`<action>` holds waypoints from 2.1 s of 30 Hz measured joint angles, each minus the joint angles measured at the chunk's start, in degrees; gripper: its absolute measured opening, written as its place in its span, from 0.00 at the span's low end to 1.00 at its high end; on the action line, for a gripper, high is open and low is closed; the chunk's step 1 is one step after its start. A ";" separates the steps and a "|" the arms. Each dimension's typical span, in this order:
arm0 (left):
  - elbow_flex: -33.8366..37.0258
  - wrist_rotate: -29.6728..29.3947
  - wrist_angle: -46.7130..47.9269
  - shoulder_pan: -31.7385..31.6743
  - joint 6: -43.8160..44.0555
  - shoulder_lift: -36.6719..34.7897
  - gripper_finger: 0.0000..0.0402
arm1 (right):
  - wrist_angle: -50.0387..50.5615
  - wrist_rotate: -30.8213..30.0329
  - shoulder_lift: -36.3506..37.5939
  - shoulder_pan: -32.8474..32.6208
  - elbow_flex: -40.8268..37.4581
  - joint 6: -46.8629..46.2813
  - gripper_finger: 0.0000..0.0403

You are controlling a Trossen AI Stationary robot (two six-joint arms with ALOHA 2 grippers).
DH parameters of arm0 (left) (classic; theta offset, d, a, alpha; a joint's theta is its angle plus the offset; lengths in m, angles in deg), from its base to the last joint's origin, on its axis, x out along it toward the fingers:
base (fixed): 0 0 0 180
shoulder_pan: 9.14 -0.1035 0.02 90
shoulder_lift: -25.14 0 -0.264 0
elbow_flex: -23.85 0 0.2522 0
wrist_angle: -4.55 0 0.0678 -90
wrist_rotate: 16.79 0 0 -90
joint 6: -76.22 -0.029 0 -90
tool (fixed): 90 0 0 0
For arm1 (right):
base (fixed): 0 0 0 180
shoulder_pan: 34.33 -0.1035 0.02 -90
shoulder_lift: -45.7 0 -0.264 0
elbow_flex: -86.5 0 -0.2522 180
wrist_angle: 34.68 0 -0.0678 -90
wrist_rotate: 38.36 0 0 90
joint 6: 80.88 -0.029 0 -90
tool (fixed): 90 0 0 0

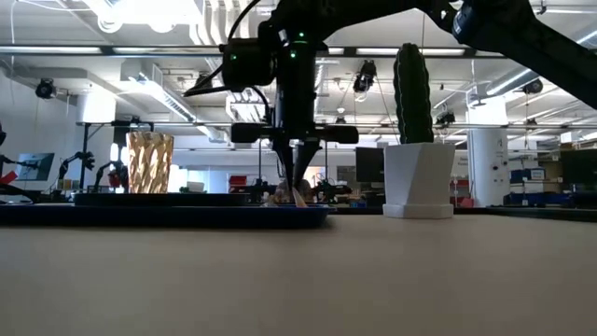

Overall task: Pick and place plate/cup/fork/spoon on tray
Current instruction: Put the orange fork on the blue serving tray to the right of the orange spoon

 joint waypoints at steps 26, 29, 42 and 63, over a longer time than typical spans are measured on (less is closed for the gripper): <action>0.00 -0.01 0.09 0.01 0.04 0.13 0.00 | -11.59 4.33 0.35 0.45 -11.37 -8.72 0.02; 0.00 -0.01 0.16 0.00 0.05 0.13 0.00 | -11.59 4.32 0.35 0.95 -11.39 -8.76 0.02; 0.00 0.00 1.82 0.00 0.42 0.10 0.00 | -12.94 2.99 0.24 4.81 -11.48 -5.81 0.02; 0.04 0.00 1.58 0.02 0.39 0.09 0.00 | -14.21 2.80 0.02 3.78 -10.56 -4.30 0.07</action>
